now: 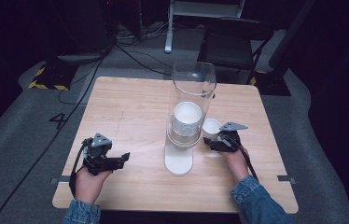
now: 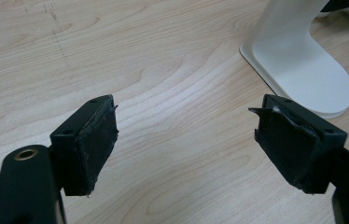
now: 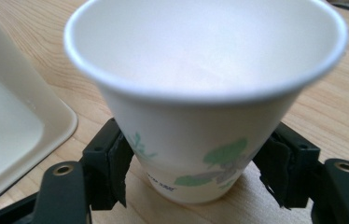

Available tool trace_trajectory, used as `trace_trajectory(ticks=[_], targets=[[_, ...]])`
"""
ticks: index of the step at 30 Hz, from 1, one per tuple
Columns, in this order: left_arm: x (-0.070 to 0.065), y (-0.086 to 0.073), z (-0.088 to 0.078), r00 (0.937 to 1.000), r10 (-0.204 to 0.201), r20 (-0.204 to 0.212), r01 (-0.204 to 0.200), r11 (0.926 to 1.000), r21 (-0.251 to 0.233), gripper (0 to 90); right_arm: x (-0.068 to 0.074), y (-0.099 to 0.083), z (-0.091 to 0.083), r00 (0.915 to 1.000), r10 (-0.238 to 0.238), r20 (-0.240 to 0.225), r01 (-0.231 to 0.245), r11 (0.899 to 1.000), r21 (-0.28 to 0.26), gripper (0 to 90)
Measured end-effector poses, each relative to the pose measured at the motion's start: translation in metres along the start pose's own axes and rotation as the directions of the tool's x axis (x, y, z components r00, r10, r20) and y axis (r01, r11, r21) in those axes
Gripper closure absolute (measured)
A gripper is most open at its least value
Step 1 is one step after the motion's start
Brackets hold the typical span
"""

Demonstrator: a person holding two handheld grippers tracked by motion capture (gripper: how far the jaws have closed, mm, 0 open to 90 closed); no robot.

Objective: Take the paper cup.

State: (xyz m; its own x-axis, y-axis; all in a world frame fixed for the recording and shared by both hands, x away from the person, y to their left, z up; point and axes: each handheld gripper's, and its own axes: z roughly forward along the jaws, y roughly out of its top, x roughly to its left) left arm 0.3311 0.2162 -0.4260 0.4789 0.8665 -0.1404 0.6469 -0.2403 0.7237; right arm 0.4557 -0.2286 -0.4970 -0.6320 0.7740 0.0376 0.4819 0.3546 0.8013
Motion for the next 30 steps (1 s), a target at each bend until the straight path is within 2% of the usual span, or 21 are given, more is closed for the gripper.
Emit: trace_trajectory(ticks=[6, 9, 12, 16, 20, 27, 28, 29, 30], targets=[[0.000, 0.001, 0.001, 1.0000, -0.004, 0.004, 0.004, 1.0000, -0.001, 20.7, -0.001, -0.002, 0.001, 0.9999, 0.001, -0.014, -0.001, 1.000, 0.026, 31.3], [0.000, 0.001, 0.002, 1.0000, -0.004, 0.006, 0.004, 1.0000, 0.004, 20.5, -0.001, -0.002, 0.002, 1.0000, 0.002, -0.007, -0.001, 0.999, 0.042, 23.4], [0.000, 0.001, 0.002, 1.0000, -0.003, 0.008, 0.003, 1.0000, 0.003, 20.4, -0.002, -0.002, 0.001, 0.9998, 0.018, 0.002, -0.018, 0.999, 0.029, 15.8], [0.000, 0.002, 0.001, 1.0000, -0.002, 0.007, 0.002, 1.0000, 0.000, 20.4, -0.003, 0.001, -0.005, 0.9995, 0.032, -0.004, -0.032, 0.999, 0.005, 14.5], [0.001, 0.002, 0.002, 1.0000, -0.004, 0.007, 0.004, 1.0000, -0.002, 20.3, -0.001, 0.004, -0.013, 0.9990, 0.044, -0.013, -0.044, 0.999, -0.013, 11.6], [0.000, 0.002, 0.000, 1.0000, -0.005, 0.009, 0.005, 1.0000, -0.003, 20.2, 0.002, 0.011, -0.036, 0.9988, 0.035, -0.034, -0.037, 0.997, -0.062, 10.1], [0.000, 0.001, -0.001, 1.0000, -0.004, 0.009, 0.004, 1.0000, -0.002, 20.2, 0.002, 0.015, -0.046, 0.9988, 0.029, -0.040, -0.031, 0.998, -0.058, 7.6], [0.000, 0.001, -0.001, 1.0000, -0.004, 0.009, 0.004, 1.0000, -0.002, 20.2, 0.002, 0.015, -0.046, 0.9988, 0.029, -0.040, -0.031, 0.998, -0.058, 7.6], [0.001, 0.000, -0.001, 1.0000, -0.001, 0.008, 0.001, 1.0000, -0.004, 20.2, 0.002, 0.019, -0.055, 0.9992, 0.022, -0.034, -0.024, 0.998, -0.064, 4.9]])
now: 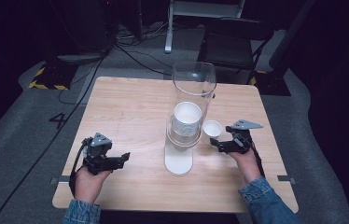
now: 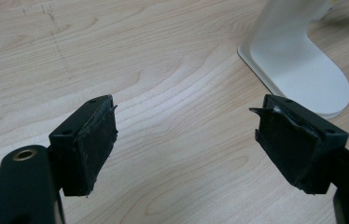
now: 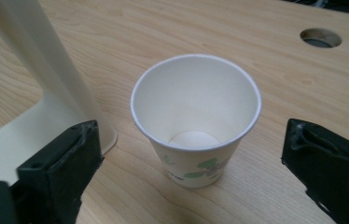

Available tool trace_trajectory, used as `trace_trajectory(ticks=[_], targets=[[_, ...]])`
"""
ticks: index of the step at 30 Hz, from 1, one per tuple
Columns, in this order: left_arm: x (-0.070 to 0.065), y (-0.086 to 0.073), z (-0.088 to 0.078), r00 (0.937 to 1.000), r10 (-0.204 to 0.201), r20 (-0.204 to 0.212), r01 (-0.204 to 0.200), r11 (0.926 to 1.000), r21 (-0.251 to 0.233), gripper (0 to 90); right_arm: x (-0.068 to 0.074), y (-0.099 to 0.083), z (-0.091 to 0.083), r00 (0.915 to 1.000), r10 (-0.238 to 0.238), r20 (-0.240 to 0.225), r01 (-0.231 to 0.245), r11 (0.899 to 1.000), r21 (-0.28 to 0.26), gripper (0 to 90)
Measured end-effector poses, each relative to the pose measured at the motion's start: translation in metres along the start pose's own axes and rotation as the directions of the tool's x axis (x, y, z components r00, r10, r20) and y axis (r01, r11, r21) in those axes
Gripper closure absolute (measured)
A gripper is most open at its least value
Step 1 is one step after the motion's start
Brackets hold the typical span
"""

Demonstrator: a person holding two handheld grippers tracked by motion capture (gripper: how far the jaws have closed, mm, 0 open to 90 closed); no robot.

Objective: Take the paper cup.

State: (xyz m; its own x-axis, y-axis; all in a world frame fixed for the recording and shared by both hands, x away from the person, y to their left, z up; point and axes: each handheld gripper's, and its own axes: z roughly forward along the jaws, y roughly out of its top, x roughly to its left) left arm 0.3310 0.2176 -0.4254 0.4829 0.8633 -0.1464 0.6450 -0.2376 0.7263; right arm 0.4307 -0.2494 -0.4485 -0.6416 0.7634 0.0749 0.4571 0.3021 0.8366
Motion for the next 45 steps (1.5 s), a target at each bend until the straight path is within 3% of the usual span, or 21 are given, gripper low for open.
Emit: trace_trajectory(ticks=[4, 9, 14, 20, 25, 28, 35, 40, 45], targets=[[0.000, -0.001, -0.001, 1.0000, -0.004, 0.000, 0.004, 1.0000, 0.000, 20.1, -0.001, 0.007, -0.016, 1.0000, -0.004, -0.007, 0.004, 0.999, -0.038, 5.0], [0.001, 0.000, -0.001, 1.0000, 0.002, 0.001, -0.002, 1.0000, 0.001, 20.1, -0.003, 0.017, -0.040, 0.9990, -0.042, -0.013, 0.041, 0.998, -0.053, 5.9], [-0.001, 0.002, -0.002, 0.9999, 0.014, 0.004, -0.014, 0.9999, -0.001, 20.0, -0.008, 0.026, -0.067, 0.9997, -0.021, -0.012, 0.020, 0.997, -0.080, 6.1], [-0.001, 0.004, -0.001, 0.9994, 0.033, 0.013, -0.033, 0.9994, 0.008, 19.9, -0.016, 0.027, -0.088, 0.9998, -0.016, 0.016, 0.018, 0.994, -0.109, 6.1], [0.001, 0.006, -0.003, 0.9992, 0.033, 0.024, -0.032, 0.9995, -0.004, 19.8, -0.023, 0.023, -0.097, 0.9996, 0.005, 0.027, -0.003, 0.995, -0.099, 6.7], [0.004, 0.006, -0.003, 0.9984, 0.045, 0.033, -0.045, 0.9990, -0.004, 19.6, -0.027, 0.020, -0.101, 0.9992, -0.017, 0.035, 0.020, 0.997, -0.074, 14.8], [0.008, 0.006, -0.005, 0.9986, 0.041, 0.034, -0.040, 0.9991, -0.010, 19.3, -0.034, 0.015, -0.111, 0.9983, -0.030, 0.050, 0.032, 0.999, -0.029, 15.3], [0.012, 0.005, -0.007, 0.9987, 0.042, 0.028, -0.042, 0.9990, -0.015, 18.9, -0.041, 0.012, -0.118, 0.9982, -0.009, 0.059, 0.011, 0.999, -0.035, 15.4], [0.017, 0.002, -0.009, 0.9970, 0.076, 0.009, -0.076, 0.9971, -0.002, 18.2, -0.047, 0.008, -0.121, 0.9977, 0.006, 0.067, -0.004, 0.999, -0.035, 15.4]])
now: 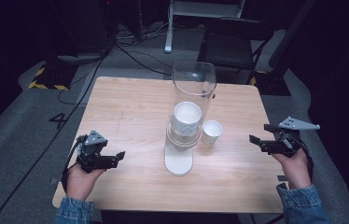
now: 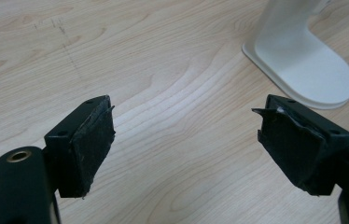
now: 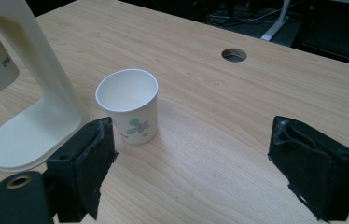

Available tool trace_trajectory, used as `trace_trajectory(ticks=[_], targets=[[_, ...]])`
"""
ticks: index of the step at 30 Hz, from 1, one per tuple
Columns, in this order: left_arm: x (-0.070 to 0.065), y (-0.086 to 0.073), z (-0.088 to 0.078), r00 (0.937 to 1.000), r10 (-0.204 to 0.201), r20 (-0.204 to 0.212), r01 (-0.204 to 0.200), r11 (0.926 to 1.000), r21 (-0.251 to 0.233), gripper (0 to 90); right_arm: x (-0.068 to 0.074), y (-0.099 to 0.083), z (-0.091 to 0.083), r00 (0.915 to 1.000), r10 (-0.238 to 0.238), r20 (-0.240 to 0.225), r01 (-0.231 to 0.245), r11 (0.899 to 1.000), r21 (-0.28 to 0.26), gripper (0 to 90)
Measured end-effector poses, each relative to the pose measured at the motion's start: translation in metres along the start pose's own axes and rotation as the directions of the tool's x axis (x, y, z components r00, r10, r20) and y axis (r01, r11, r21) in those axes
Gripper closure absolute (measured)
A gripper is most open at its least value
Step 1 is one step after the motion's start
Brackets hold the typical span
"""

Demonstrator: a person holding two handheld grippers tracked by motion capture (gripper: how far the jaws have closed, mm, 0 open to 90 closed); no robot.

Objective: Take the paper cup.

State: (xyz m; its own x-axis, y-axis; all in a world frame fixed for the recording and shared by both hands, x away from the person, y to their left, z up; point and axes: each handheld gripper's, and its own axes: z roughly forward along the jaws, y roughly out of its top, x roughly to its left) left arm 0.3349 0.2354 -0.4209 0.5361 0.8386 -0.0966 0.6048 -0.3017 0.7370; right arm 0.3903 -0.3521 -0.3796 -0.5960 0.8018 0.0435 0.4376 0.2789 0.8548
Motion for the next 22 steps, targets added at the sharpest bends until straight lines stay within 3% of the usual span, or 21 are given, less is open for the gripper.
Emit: trace_trajectory(ticks=[9, 22], targets=[[0.0088, -0.0043, -0.0028, 0.9996, -0.021, -0.016, 0.021, 0.9996, -0.019, 17.9, -0.0098, -0.0056, -0.0029, 0.9991, 0.034, 0.025, -0.034, 0.999, 0.000, 15.5], [0.0084, -0.0041, -0.0030, 0.9994, -0.030, -0.014, 0.030, 0.9993, -0.023, 17.9, -0.0094, -0.0067, 0.0007, 0.9994, 0.028, 0.022, -0.028, 1.000, 0.013, 15.5]])
